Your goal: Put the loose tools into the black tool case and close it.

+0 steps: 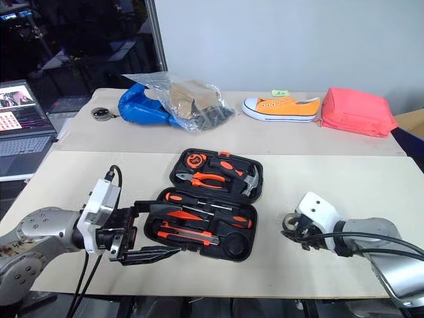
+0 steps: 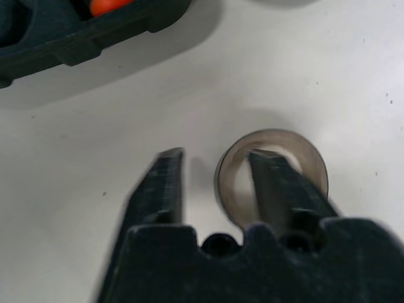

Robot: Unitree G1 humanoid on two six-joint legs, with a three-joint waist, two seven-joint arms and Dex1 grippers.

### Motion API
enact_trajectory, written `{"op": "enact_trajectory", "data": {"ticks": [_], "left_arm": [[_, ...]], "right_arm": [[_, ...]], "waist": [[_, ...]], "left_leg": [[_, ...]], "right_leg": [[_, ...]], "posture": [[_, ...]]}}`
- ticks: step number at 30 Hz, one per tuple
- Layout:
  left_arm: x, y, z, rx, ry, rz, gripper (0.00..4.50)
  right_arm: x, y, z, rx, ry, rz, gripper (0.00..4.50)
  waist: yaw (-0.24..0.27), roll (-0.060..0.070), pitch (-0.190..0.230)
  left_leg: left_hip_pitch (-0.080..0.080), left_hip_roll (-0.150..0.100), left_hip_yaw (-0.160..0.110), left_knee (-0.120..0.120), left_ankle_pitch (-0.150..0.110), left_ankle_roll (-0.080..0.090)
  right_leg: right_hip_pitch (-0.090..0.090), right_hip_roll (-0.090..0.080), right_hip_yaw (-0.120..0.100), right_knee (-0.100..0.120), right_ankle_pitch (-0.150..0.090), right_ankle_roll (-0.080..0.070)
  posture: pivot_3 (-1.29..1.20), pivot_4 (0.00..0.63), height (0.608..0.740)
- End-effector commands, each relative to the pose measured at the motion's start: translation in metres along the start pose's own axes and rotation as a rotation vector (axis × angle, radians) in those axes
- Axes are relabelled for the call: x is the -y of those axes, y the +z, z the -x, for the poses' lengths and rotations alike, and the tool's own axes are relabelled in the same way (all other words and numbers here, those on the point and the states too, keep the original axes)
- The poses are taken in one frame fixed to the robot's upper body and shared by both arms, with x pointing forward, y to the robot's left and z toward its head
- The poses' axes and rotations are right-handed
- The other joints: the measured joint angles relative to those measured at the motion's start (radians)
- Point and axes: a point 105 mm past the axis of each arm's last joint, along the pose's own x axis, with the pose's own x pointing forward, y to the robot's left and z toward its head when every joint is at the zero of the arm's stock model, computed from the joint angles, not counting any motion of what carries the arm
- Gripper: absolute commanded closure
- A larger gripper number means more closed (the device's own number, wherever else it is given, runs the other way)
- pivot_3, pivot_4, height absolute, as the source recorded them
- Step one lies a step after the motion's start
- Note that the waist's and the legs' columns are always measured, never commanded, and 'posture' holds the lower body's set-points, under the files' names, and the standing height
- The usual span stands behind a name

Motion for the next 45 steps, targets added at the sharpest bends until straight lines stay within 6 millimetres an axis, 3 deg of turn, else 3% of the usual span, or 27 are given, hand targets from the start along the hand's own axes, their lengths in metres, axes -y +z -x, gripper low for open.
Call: {"op": "enact_trajectory", "data": {"ticks": [1,3,17,20,22,25,28,33,40,45], "left_arm": [[0.005,0.006,-0.003,0.012,0.005,-0.033,0.10],[0.005,0.006,-0.003,0.011,0.010,-0.031,0.10],[0.000,0.004,-0.001,0.003,0.067,-0.033,0.10],[-0.003,0.001,0.001,-0.005,0.087,-0.025,0.10],[-0.003,0.000,0.002,-0.009,0.093,-0.019,0.10],[0.000,-0.006,0.006,-0.040,0.093,-0.005,0.10],[0.007,-0.011,0.013,-0.068,0.069,0.009,0.10],[0.017,-0.014,0.033,-0.095,0.054,0.045,0.10],[0.018,-0.018,0.047,-0.126,0.106,0.048,0.10],[0.019,-0.020,0.047,-0.127,0.116,0.048,0.10]], "right_arm": [[0.006,0.004,0.002,-0.011,-0.008,0.047,4.17],[0.007,0.005,0.001,-0.016,-0.006,0.056,4.49],[0.009,0.023,0.006,0.064,0.015,0.070,4.49],[-0.013,0.059,0.016,0.235,0.134,0.102,4.49],[-0.026,0.071,0.020,0.282,0.208,0.128,4.49],[-0.056,0.078,0.016,0.269,0.386,0.250,4.49],[-0.073,0.077,0.006,0.241,0.505,0.348,4.49],[-0.077,0.059,-0.016,0.149,0.572,0.482,4.49],[-0.086,0.059,-0.024,0.120,0.666,0.551,4.49],[-0.095,0.073,-0.028,0.167,0.709,0.597,4.49]], "waist": [[0.000,0.000,0.000],[0.000,0.000,0.000],[-0.003,0.000,0.000],[-0.002,0.000,0.000],[-0.006,0.001,0.000],[-0.005,0.000,0.001],[-0.006,0.000,0.001],[-0.005,0.000,0.002],[-0.005,-0.002,0.001],[-0.010,-0.003,0.000]], "left_leg": [[0.000,0.000,0.000,0.000,0.000,0.000],[0.000,0.000,0.000,0.000,0.000,0.000],[0.000,0.000,0.000,0.000,0.000,0.000],[0.000,0.000,0.000,0.000,0.000,0.000],[0.000,0.000,-0.001,-0.001,0.000,0.000],[0.000,0.000,-0.002,-0.001,0.000,0.000],[0.001,0.001,-0.002,-0.001,0.000,0.000],[0.001,0.002,-0.001,-0.001,0.000,0.000],[0.005,0.004,-0.001,-0.002,0.000,0.000],[0.006,0.006,-0.002,-0.003,0.000,0.000]], "right_leg": [[0.000,0.000,0.000,0.000,0.000,0.000],[0.000,0.000,0.000,0.000,0.000,0.000],[0.000,0.000,0.000,0.000,0.000,0.000],[0.000,0.000,0.000,0.000,0.000,0.000],[-0.001,0.000,0.000,0.000,0.000,0.000],[0.000,0.000,0.000,0.000,0.000,0.000],[0.000,0.000,0.000,0.000,0.000,0.000],[-0.001,-0.002,-0.001,0.000,0.000,-0.001],[0.001,-0.001,-0.001,0.000,-0.001,-0.002],[0.001,0.000,-0.001,0.000,0.000,-0.004]], "posture": [[0.00,0.150,0.740],[0.00,0.150,0.740],[0.00,0.150,0.740],[0.00,0.150,0.740],[0.00,0.150,0.740],[0.00,0.150,0.740],[0.00,0.150,0.740],[0.00,0.150,0.740],[0.00,0.150,0.740],[0.00,0.150,0.740]]}}
